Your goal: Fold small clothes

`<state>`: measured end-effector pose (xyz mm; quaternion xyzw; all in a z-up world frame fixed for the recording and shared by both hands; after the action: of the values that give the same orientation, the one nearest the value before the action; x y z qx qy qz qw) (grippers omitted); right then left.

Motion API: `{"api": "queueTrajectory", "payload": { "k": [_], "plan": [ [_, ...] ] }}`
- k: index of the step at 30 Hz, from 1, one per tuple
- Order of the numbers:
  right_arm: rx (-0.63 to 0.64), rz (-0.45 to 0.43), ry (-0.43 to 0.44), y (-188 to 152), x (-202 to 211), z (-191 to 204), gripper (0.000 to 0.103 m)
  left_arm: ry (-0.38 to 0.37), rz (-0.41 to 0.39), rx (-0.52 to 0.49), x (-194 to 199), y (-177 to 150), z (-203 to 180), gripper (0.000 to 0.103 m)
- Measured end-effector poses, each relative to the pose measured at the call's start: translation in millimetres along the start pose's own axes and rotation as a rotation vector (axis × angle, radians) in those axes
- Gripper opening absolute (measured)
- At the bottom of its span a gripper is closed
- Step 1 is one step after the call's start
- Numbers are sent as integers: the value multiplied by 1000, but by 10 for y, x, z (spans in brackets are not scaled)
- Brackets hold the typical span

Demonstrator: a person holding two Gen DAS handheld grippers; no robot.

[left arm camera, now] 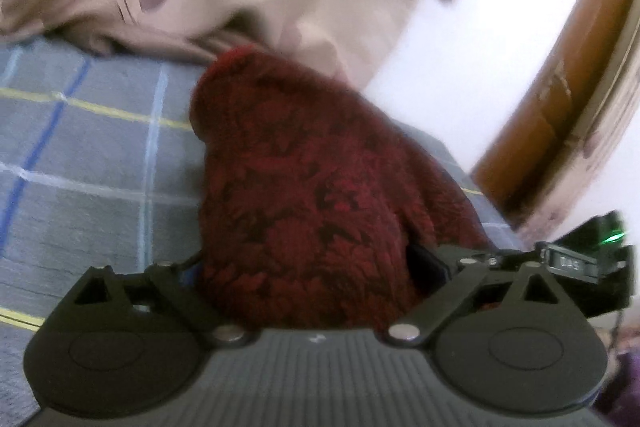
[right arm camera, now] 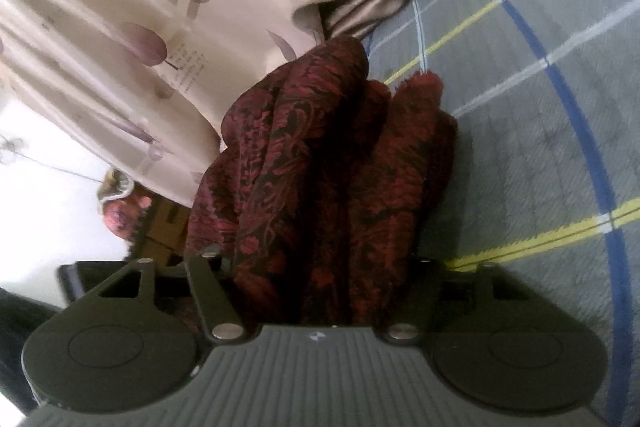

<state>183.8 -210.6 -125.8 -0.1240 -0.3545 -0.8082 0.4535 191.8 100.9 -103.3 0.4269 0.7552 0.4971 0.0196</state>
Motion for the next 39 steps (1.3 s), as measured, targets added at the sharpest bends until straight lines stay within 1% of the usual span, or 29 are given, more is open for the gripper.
{"api": "queueTrajectory", "payload": {
  "k": [2,4,5,6,7,8,9,10,12,13,16,18,19,21,25,26,28,29,30,32,33,35,36,39],
  "plan": [
    [48,-48,-46,-25,55,78,75,78,-41,-43,101,-26,-102,100],
    [107,-107,-97,-73,168,198,75,161,-120,-104,272,-66,-247,100],
    [139,-147,-123,-110,246,270,78,185,-156,-133,356,-90,-307,100],
    [176,-192,-154,-155,335,342,84,215,-199,-162,460,-114,-392,101],
    [227,-261,-190,-226,469,442,88,250,-229,-178,532,-132,-464,103],
    [264,-315,-214,-281,582,508,96,303,-253,-189,595,-150,-541,103],
    [303,-380,-238,-367,715,588,102,345,-261,-194,638,-164,-609,103],
    [340,-444,-261,-472,847,673,103,364,-268,-200,685,-183,-677,103],
    [403,-524,-313,-659,1019,815,103,383,-300,-218,779,-251,-789,103],
    [436,-560,-351,-773,1086,882,103,413,-313,-231,815,-290,-858,103],
    [485,-628,-446,-1058,1207,995,103,494,-363,-287,879,-397,-1081,103],
    [475,-692,-510,-1236,1245,1049,103,523,-344,-293,889,-399,-1170,103],
    [470,-717,-535,-1297,1269,1072,103,535,-334,-280,895,-393,-1198,103],
    [468,-738,-553,-1385,1322,1095,103,528,-343,-231,944,-377,-1210,103],
    [466,-741,-565,-1456,1361,1160,103,496,-432,-159,1116,-378,-1162,103],
    [468,-739,-564,-1461,1365,1172,103,486,-438,-123,1169,-385,-1139,103],
    [474,-736,-557,-1480,1380,1196,103,496,-435,-46,1227,-374,-1070,103],
    [478,-729,-551,-1487,1385,1211,103,507,-417,-45,1245,-371,-1060,103],
    [482,-719,-545,-1490,1385,1217,103,542,-390,-67,1245,-364,-1074,103],
    [482,-719,-539,-1540,1408,1269,103,627,-347,-132,1220,-358,-1136,103],
    [484,-717,-533,-1551,1416,1278,103,644,-331,-174,1211,-360,-1177,103],
    [494,-715,-520,-1569,1427,1307,103,636,-328,-225,1220,-378,-1245,103],
    [494,-713,-514,-1575,1432,1314,103,630,-329,-234,1227,-380,-1271,103],
    [498,-708,-504,-1605,1449,1334,103,615,-310,-214,1223,-352,-1306,103]
  ]
}}
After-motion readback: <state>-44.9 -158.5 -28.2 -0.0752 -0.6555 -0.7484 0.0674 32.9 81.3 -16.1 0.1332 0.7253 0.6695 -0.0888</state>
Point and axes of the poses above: each gripper's, at about its wrist camera, not at the fingertips, and x roughly against the way its jaws point, z to its left, y to its top, the point moved 1 cm from there along -x, roughly the way its jaws point, and after that the axes turned 11 degrees about -y, right-handed, at the moved point
